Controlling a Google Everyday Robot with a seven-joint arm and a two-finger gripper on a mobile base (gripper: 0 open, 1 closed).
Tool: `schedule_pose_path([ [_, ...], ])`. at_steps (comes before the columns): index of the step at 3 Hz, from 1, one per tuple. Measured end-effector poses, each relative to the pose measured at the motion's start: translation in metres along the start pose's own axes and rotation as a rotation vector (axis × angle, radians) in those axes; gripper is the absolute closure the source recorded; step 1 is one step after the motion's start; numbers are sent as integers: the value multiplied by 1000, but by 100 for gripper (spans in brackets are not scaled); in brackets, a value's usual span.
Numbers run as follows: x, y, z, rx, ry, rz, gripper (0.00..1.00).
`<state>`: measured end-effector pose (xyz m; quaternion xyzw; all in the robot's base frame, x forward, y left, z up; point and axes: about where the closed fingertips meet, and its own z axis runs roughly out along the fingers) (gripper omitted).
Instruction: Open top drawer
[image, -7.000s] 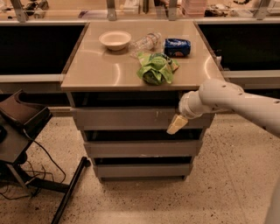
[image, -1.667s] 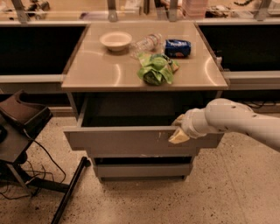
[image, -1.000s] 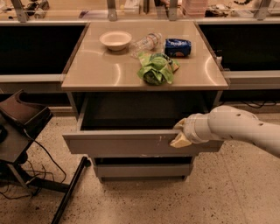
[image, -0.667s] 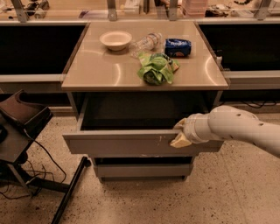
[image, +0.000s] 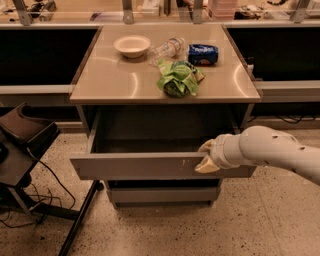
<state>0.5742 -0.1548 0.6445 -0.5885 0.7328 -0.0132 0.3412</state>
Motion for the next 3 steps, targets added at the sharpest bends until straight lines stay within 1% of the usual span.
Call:
schedule_pose_path([
  [1,2,16,-5,7,-5,10,100],
  [2,0,14,-8,7,-5,10,100],
  [3,2,28,-13,12,-10,14,100],
])
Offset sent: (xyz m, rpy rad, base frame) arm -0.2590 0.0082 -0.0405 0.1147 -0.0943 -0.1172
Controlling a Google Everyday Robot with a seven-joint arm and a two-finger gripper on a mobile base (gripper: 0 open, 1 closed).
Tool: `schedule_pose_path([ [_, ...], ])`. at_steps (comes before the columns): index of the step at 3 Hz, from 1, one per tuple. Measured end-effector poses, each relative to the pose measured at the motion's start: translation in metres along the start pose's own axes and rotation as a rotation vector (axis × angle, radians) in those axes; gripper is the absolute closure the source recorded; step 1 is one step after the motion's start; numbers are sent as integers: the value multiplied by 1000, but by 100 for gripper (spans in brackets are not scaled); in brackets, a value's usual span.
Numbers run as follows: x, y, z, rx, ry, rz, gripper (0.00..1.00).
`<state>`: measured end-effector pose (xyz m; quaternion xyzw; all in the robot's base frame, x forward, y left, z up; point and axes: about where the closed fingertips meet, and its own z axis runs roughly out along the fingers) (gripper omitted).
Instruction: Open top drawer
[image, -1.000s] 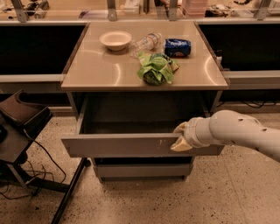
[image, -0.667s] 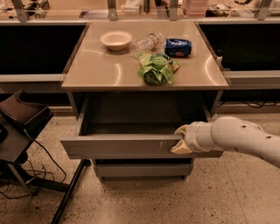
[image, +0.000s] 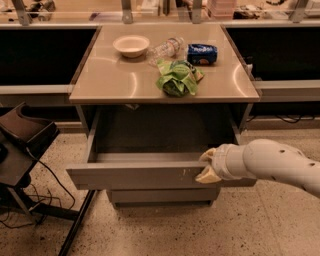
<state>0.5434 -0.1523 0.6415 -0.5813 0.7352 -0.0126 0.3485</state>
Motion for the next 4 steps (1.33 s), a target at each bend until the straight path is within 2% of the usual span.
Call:
schedule_pose_path([
  [1,-1,0,-3,0,0,0,100],
  [4,3,23,-15,5,-5,5,100],
])
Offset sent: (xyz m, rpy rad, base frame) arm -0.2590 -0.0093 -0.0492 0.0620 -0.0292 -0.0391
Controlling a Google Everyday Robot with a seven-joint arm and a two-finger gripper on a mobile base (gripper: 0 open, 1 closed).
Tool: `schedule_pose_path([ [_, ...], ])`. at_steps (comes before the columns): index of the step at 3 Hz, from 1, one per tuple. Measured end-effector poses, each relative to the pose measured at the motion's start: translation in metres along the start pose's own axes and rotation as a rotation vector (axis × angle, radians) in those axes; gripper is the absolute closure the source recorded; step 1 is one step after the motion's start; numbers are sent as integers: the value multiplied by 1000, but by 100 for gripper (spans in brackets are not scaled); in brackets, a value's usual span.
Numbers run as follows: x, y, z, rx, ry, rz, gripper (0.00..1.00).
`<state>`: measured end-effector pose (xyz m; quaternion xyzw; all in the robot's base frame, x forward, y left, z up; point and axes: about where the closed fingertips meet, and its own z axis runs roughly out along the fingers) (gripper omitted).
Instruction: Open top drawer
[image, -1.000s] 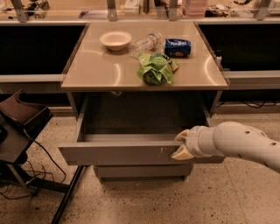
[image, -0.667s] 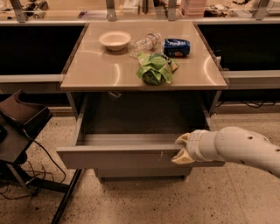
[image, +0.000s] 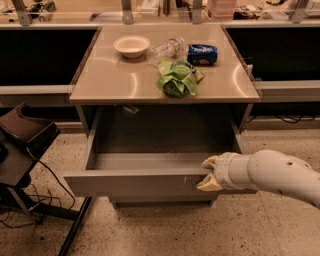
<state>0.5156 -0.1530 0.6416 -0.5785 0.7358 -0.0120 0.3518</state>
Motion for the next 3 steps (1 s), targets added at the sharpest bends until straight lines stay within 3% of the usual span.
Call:
schedule_pose_path([
  [3,0,10,-9,2,-3,4,100],
])
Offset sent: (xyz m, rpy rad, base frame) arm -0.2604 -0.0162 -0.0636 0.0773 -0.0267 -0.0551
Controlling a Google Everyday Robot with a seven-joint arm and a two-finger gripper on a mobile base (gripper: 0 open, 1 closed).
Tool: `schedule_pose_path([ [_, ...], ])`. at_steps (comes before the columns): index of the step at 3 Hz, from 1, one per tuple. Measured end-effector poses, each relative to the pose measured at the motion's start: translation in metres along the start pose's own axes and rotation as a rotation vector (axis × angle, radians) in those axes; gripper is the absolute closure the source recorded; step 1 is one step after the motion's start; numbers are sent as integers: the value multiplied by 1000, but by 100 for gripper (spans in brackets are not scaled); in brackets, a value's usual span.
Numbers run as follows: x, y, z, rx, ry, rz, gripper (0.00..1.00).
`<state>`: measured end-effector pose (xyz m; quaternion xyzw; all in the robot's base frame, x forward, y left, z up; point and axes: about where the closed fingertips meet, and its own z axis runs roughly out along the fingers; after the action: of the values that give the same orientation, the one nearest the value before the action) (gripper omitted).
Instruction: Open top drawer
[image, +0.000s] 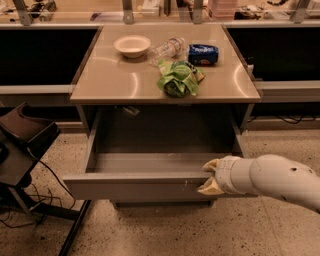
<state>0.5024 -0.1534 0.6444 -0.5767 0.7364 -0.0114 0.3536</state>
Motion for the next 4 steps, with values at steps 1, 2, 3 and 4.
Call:
schedule_pose_path([
  [1,3,12,-4,1,-4,5,100],
  [2,1,11,-7,1,-4,5,100],
  [3,2,21,-14,2,-7,12,100],
  [4,1,22,-14,1,-7,10,100],
])
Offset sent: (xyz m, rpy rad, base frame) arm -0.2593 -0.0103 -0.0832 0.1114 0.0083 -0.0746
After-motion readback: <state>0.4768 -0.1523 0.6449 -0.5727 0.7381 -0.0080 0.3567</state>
